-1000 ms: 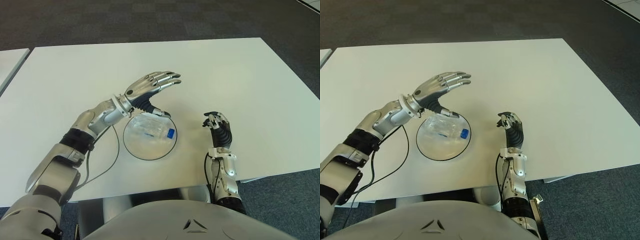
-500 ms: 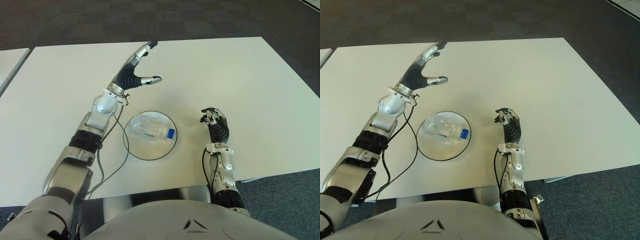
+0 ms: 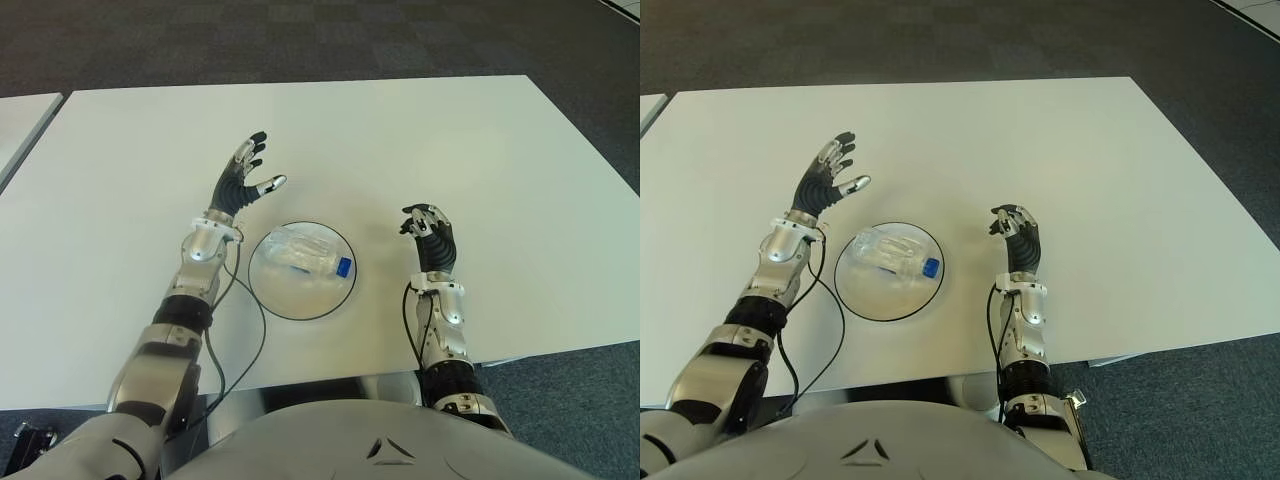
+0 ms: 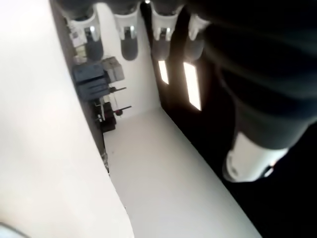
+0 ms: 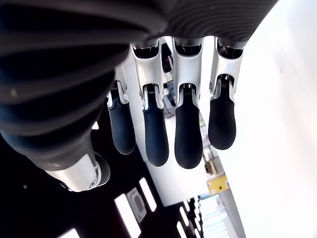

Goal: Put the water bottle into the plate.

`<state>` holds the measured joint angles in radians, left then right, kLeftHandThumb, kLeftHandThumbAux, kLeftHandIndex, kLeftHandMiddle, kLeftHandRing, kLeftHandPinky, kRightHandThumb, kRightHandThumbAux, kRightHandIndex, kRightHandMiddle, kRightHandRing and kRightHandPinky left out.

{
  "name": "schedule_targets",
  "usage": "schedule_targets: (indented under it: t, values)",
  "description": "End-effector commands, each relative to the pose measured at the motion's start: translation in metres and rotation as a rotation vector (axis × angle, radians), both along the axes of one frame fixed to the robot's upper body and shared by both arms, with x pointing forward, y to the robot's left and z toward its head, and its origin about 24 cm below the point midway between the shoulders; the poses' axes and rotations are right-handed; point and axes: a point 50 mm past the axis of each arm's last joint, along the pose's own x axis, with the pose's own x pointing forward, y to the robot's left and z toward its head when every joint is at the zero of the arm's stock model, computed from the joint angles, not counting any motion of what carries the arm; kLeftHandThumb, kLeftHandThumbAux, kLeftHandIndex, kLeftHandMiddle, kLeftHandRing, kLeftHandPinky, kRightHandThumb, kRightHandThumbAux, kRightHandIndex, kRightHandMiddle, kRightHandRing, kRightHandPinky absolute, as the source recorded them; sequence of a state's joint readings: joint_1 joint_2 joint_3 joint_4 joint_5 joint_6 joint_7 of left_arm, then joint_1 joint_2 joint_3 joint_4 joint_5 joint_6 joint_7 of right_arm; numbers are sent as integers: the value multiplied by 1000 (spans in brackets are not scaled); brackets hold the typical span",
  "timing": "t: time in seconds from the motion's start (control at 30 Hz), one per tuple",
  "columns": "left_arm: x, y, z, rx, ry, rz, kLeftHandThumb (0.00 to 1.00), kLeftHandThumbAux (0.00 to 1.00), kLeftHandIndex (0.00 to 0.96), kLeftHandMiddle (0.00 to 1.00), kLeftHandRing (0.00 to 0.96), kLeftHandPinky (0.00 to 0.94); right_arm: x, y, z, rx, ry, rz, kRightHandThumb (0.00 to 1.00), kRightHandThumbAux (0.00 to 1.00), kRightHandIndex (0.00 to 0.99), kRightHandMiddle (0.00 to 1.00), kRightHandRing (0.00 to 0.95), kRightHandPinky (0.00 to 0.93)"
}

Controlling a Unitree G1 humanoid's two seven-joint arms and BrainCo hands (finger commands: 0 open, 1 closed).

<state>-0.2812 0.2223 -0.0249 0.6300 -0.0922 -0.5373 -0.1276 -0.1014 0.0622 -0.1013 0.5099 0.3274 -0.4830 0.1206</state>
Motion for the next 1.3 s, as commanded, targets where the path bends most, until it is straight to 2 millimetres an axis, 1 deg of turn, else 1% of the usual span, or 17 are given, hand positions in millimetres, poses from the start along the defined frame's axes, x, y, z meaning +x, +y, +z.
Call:
schedule_targets:
  t: [0.03,0.3,0.5,0.73,0.8,0.9,1.1,1.3]
  values:
    - [-5,9,-11,-67,75,53,28,810,103,69,66,156,5,13,-4,29,20,-10,837,686,423,482,604,590]
    - [-20,21,-32,-129,154,179,1,904,169,145,148,223,11,14,-6,19,37,-26,838,685,429,479,597,586]
    - [-31,24,-41,-127,173,231,0,939,191,177,180,241,14,12,-6,23,41,-33,839,684,435,475,593,588]
    - [-38,24,-41,-124,173,264,0,964,204,209,211,258,18,10,-5,31,15,-21,838,686,427,479,592,586]
    - [-37,24,-40,-123,175,268,0,968,207,215,217,260,21,9,-4,32,10,-18,837,686,425,480,592,586]
    - [-44,26,-45,-110,183,305,0,970,225,245,241,278,23,7,-2,15,-34,3,836,687,423,482,596,594]
    - [-50,26,-48,-99,175,333,16,991,267,294,279,315,26,4,-1,-7,-58,10,835,687,423,482,600,597]
    - [-52,25,-47,-105,159,339,44,997,276,310,291,317,29,2,1,-30,-66,14,835,687,423,483,605,601]
